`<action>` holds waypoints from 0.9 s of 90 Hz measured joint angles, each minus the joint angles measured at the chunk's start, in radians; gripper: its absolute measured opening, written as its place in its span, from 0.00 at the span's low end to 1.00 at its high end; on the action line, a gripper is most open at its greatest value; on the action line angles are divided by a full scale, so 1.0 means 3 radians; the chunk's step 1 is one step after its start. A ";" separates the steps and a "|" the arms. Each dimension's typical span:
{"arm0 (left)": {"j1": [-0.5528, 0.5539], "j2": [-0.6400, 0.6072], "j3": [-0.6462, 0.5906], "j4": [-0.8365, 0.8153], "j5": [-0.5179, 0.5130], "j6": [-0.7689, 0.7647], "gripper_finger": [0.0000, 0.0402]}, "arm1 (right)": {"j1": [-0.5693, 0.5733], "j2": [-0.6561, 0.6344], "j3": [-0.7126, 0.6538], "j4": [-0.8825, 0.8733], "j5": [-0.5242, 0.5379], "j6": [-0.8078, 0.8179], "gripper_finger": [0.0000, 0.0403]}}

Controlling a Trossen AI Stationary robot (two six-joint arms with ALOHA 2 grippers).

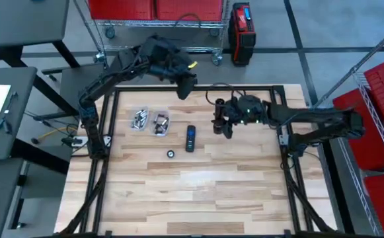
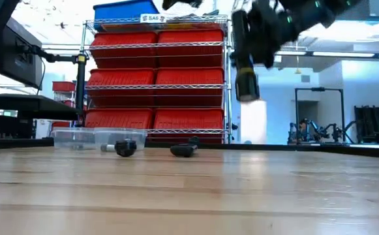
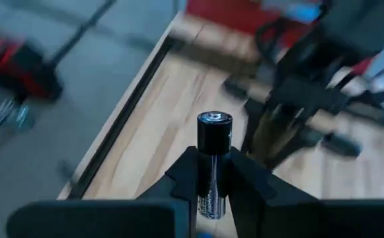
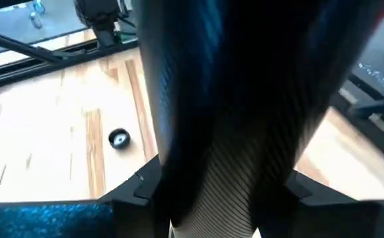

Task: Insert battery
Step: Insert the silver battery into the flashlight battery compartment

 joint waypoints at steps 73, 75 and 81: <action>-0.0383 0.0208 -0.0173 0.1674 0.0528 0.0170 0.09 | 0.0153 0.0270 0.0890 -0.0070 -0.0143 0.0048 0.35; -0.0390 0.0221 -0.0173 0.1651 0.0528 0.0171 0.09 | 0.0156 0.0279 0.0889 -0.0077 -0.0143 0.0062 0.35; -0.0408 0.0229 -0.0181 0.1499 0.0543 0.0168 0.09 | 0.0157 0.0282 0.0888 -0.0083 -0.0142 0.0091 0.35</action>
